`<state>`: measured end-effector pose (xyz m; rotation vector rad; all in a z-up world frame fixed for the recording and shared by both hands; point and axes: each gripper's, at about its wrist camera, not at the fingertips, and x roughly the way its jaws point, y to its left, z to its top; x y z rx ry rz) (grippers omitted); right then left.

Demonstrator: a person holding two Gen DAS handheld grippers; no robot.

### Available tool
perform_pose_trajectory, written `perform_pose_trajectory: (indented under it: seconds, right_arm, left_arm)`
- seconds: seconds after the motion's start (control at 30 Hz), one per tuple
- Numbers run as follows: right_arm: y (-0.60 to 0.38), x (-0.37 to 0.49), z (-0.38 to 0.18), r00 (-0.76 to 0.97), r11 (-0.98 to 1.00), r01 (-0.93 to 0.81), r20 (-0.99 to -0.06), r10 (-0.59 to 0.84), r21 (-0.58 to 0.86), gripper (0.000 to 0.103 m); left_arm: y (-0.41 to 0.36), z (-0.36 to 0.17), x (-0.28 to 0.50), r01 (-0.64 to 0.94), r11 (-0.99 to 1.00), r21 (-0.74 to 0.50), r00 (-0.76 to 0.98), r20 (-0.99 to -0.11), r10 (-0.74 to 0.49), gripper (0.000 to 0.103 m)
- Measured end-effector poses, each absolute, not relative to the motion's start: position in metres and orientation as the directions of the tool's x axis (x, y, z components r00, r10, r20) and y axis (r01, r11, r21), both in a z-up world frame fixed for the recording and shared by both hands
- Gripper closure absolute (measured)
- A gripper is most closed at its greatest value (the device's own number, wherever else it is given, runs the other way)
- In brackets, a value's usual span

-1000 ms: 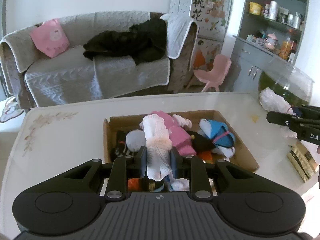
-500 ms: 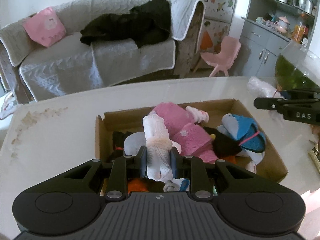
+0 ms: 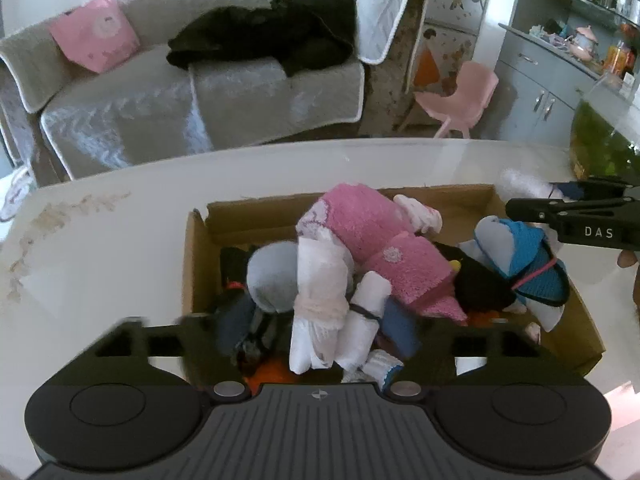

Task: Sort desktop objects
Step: 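Lower both socks into the box and open both tools, then move left tool back over the last white black-banded sock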

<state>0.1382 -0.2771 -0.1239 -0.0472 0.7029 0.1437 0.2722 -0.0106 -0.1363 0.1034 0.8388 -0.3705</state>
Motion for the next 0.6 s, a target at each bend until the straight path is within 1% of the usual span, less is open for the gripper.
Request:
perform_pose_trajectory:
  seconds: [0.1,0.3,0.47,0.5,0.6]
  right_arm:
    - [-0.275,0.134,-0.119,0.767,0.988,-0.156,-0.632,0.11,-0.017,0.042]
    - [-0.274,0.108,-0.09,0.81,0.986,-0.167,-0.572,0.129,-0.015,0.042]
    - [-0.273,0.042,-0.072,0.836,0.971,-0.236,-0.504,0.218,0.029,0.039]
    - [-0.27,0.028,-0.074,0.833,0.965,-0.259,-0.498,0.24,0.033,0.036]
    - [-0.245,-0.026,-0.086,0.82,0.947,-0.319,-0.494,0.291,0.028,0.032]
  left_arm:
    - [-0.011,-0.13,0.264,0.372,0.927,-0.043,0.617,-0.735,-0.282,0.021]
    - [0.005,-0.107,0.235,0.36,0.93,-0.073,0.65,-0.696,-0.306,0.021]
    - [0.023,-0.099,0.195,0.366,0.926,-0.093,0.652,-0.684,-0.326,0.02]
    - [0.028,-0.1,0.183,0.371,0.924,-0.093,0.65,-0.685,-0.33,0.02]
    - [0.037,-0.108,0.156,0.368,0.926,-0.09,0.641,-0.697,-0.322,0.019]
